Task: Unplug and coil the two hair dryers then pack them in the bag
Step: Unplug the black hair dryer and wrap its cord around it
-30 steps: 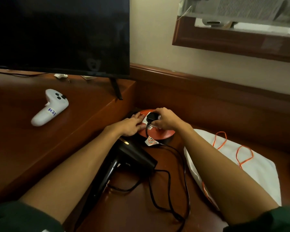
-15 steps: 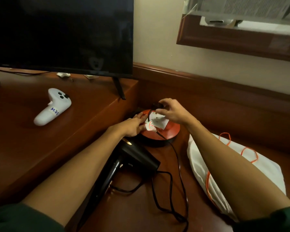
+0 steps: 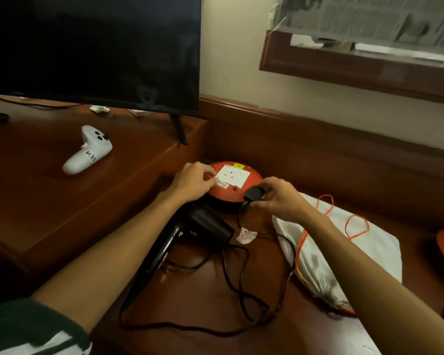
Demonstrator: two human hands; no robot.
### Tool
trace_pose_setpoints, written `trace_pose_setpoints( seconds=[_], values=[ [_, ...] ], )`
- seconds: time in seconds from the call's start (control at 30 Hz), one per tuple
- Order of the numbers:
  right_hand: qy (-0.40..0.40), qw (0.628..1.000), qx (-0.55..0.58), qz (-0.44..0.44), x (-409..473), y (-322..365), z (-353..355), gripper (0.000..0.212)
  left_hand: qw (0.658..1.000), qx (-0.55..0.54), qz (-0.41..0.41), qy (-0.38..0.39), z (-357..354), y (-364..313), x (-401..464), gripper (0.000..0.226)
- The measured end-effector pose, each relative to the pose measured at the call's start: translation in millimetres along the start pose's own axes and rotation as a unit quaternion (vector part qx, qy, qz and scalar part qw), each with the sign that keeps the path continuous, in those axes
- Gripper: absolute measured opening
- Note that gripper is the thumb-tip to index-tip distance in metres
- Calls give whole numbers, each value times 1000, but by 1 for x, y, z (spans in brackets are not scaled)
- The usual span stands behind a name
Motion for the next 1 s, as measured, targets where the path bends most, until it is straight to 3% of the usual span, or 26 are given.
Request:
trace_pose_setpoints(
  seconds=[0.33, 0.5, 0.6, 0.73, 0.83, 1.0],
  values=[
    [59, 997, -28, -46, -37, -7, -39, 43, 993, -90, -45, -67, 27, -8, -103, 19],
    [11, 985, -169, -29, -41, 13, -33, 53, 991, -84, -16, -99, 27, 14, -140, 25],
    [-19, 993, -118, 14, -51, 43, -29, 47, 989, -80, 32, -116, 25, 28, -153, 34],
    [27, 999, -27, 17, -52, 76, -42, 56, 985, -87, 105, -104, 19, 47, -162, 53],
    [50, 999, -21, 0, -46, 85, -58, 68, 986, -61, 120, -100, 15, 49, -165, 58],
    [71, 996, -10, -56, -43, 87, -84, 66, 988, -64, 110, -89, 13, 49, -164, 65]
  ],
)
Point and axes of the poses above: each hand's wrist, its own x-axis towards the middle knuckle, its own z-axis out of the back of the hand, y = z × x, the point moved 5 cm from there along x, towards the middle knuckle, and after that the axes turned 10 degrees about -x, right-handed, at the moved point
